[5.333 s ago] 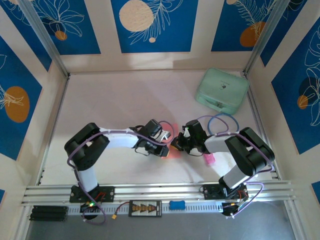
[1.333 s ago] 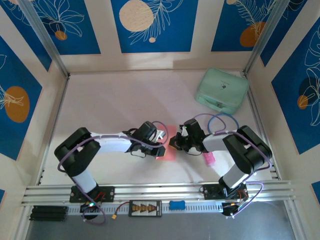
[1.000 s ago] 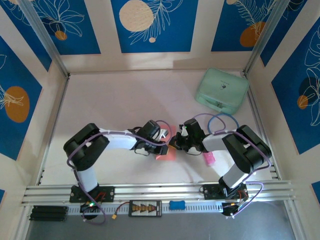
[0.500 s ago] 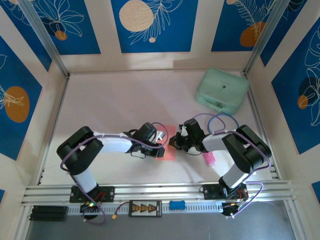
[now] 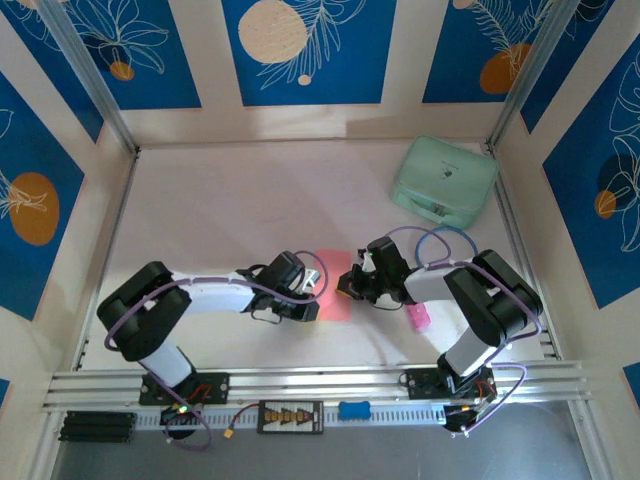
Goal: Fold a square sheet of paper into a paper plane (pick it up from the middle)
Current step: Fold the triangle a second time at the center of the table.
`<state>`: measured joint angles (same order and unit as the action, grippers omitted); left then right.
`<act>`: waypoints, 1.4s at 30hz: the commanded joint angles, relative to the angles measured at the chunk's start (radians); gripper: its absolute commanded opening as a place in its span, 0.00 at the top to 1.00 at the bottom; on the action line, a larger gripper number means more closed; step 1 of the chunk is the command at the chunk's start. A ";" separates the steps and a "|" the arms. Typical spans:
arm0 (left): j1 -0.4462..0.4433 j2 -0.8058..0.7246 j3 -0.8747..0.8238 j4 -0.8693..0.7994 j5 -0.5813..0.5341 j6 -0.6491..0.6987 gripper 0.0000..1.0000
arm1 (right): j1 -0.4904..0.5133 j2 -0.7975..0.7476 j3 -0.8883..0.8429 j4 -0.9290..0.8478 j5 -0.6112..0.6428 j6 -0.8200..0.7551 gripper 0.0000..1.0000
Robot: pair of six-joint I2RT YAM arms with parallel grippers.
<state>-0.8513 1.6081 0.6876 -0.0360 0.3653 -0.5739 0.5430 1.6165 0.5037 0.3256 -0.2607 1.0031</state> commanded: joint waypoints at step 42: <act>0.077 0.142 0.154 -0.043 -0.028 0.117 0.96 | 0.050 -0.422 -0.008 -0.464 0.120 0.025 0.67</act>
<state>-0.7853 1.7256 0.8680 -0.0875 0.3313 -0.4870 0.5598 1.2427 0.5388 -0.0349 -0.1787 0.9485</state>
